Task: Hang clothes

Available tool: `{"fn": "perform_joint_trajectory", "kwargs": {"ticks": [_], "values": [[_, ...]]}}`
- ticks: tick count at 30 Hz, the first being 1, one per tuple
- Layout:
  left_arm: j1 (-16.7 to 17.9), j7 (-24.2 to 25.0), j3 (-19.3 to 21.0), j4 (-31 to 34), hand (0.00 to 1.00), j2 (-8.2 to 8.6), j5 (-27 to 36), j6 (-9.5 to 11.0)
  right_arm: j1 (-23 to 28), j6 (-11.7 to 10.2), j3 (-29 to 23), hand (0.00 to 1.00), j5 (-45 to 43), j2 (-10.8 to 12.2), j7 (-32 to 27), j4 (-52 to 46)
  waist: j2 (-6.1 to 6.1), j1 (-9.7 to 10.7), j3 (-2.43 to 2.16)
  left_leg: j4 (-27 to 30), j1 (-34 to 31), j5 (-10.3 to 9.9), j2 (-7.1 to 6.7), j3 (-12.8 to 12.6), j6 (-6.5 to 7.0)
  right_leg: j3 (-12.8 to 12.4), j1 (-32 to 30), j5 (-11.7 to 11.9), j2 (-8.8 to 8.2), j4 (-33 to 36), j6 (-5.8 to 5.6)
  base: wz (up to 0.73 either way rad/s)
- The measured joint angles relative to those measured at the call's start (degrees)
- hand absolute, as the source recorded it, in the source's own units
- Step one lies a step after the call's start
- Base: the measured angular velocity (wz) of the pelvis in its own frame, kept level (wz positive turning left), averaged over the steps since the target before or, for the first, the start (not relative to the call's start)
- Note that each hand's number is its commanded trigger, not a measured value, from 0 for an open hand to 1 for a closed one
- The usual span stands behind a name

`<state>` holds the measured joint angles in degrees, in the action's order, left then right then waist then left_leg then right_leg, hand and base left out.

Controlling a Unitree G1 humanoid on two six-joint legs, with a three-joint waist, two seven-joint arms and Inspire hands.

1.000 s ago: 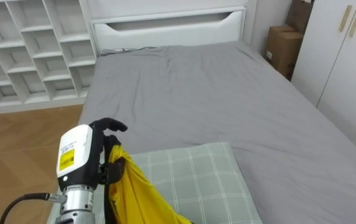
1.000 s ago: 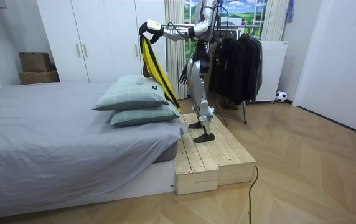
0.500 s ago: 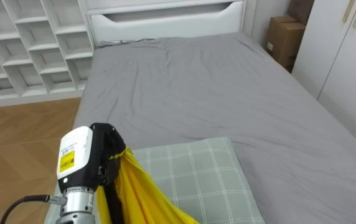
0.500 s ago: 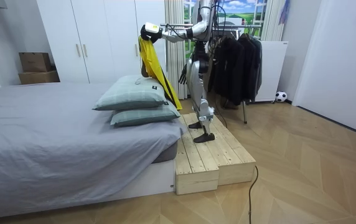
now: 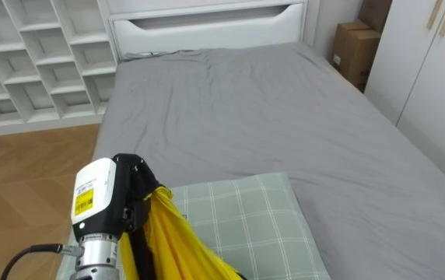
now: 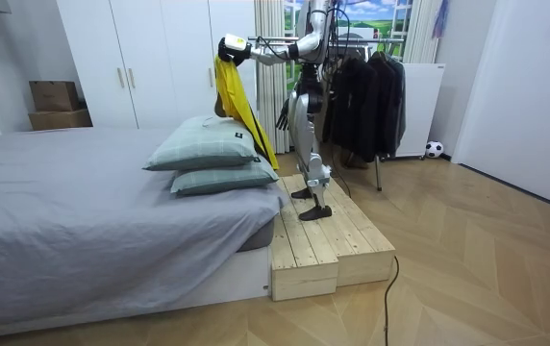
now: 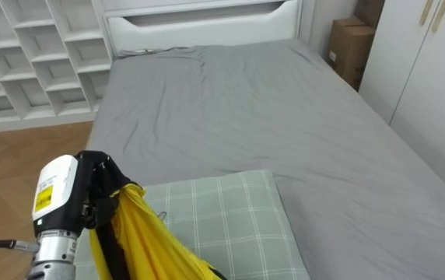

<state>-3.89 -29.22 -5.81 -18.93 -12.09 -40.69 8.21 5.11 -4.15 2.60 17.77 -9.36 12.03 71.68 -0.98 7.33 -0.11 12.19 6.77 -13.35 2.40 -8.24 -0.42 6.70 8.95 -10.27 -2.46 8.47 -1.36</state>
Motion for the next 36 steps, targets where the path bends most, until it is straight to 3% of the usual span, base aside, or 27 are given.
{"fn": "perform_joint_trajectory", "kwargs": {"ticks": [13,19,24,27,31,33,36], "values": [[0.0,-0.6,0.0,0.6,1.0,-0.07,0.0,1.3,-0.2,-0.8,0.0,0.0,0.1,-0.2,-0.7,1.4,0.0,-0.3,-0.1,-0.1,0.2,0.0,0.01,-0.4,0.0,-0.3,0.2,0.0,0.0,0.1,0.0,0.0],[0.0,-0.6,0.2,7.8,1.0,-0.84,-3.0,1.5,-0.6,-0.8,0.0,0.0,-0.6,-0.5,-0.5,1.5,0.13,-1.7,-0.03,-0.1,-0.2,0.0,0.03,-0.4,0.0,-0.4,-0.2,0.0,0.01,0.1,0.0,0.0],[-0.1,-1.6,0.5,14.5,1.0,-4.68,-3.9,3.0,-2.0,-0.8,0.5,0.0,0.1,-1.0,0.3,1.5,-0.55,-2.1,0.29,0.1,-0.2,0.0,0.04,-0.2,0.0,-0.1,0.1,0.0,-0.02,0.1,0.0,0.0],[-0.1,-2.0,1.2,16.9,1.0,-5.42,-3.9,4.0,-1.5,-0.8,0.5,0.0,0.1,-1.5,0.7,-0.2,-1.35,-2.7,0.58,0.0,-0.1,0.0,-0.01,0.0,0.0,0.0,0.1,0.0,-0.04,0.0,0.0,0.01],[-0.1,-2.2,1.3,17.0,1.0,-8.39,-4.0,4.9,-1.3,-0.8,0.5,0.0,-0.3,-2.1,0.6,-3.2,-2.26,-2.9,0.46,0.0,-0.2,0.0,0.03,-0.1,0.0,0.0,0.0,0.0,0.0,0.0,0.0,0.0],[-0.1,-2.3,1.9,17.1,1.0,-10.37,-4.0,6.4,-2.1,-1.3,0.4,0.0,-0.5,-2.3,0.6,-3.3,-2.4,-2.9,0.38,0.0,-0.2,0.0,0.02,-0.1,0.0,-0.1,0.1,0.0,0.01,0.0,-0.01,0.0],[-0.1,-2.5,4.7,17.8,1.0,-11.26,-5.2,8.0,-2.5,-1.7,0.0,0.0,-0.6,-2.4,0.5,-3.6,-2.33,-3.2,0.37,0.1,-0.2,0.0,0.01,-0.1,0.0,0.0,0.2,0.0,-0.02,0.0,-0.02,0.0]]}}
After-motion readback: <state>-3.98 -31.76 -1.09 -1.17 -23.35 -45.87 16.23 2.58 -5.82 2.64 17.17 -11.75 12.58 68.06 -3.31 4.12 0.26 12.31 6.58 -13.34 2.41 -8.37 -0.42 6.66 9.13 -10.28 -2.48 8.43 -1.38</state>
